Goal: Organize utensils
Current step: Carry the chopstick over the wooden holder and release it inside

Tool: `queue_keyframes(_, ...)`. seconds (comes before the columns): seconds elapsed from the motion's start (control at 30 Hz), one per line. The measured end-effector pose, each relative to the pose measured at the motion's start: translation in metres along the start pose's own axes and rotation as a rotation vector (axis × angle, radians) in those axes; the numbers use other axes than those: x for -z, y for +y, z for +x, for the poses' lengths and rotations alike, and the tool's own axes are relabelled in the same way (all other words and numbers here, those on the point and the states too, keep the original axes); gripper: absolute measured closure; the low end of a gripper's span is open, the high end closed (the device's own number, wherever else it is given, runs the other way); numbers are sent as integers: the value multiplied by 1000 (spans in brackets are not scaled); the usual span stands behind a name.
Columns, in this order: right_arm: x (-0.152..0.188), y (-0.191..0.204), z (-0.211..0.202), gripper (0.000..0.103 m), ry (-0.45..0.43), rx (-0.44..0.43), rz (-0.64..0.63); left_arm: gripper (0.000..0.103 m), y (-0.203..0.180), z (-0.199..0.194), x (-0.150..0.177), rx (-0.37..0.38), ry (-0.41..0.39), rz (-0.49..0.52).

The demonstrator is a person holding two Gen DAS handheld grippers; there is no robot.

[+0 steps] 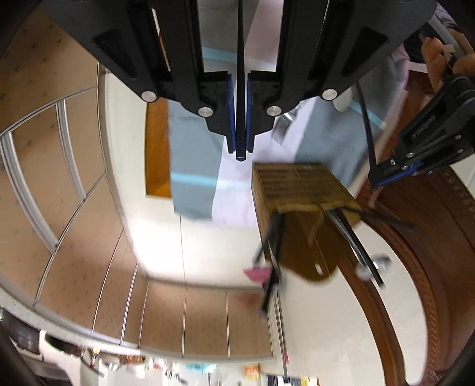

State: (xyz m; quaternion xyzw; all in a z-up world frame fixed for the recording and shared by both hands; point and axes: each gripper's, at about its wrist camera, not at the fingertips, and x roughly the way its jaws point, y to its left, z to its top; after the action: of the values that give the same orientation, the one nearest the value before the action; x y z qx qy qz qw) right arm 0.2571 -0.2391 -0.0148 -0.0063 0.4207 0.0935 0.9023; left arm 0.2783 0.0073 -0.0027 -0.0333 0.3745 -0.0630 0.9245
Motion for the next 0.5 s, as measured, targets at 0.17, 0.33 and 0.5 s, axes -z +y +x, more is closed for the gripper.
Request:
queue_keyframes(0.17,-4,4,-32,96,-84,5,-25,96,-9,-32,5,-7,-110,-14)
queue_keyframes(0.33,-5,8,-56,96,-128,4,-26,96,-14,-56,7,-20,-157,-4)
queue_keyframes(0.5,-4,6,-69,96,-162,3,-12,96,-16,-73,4,-19,-181,-10)
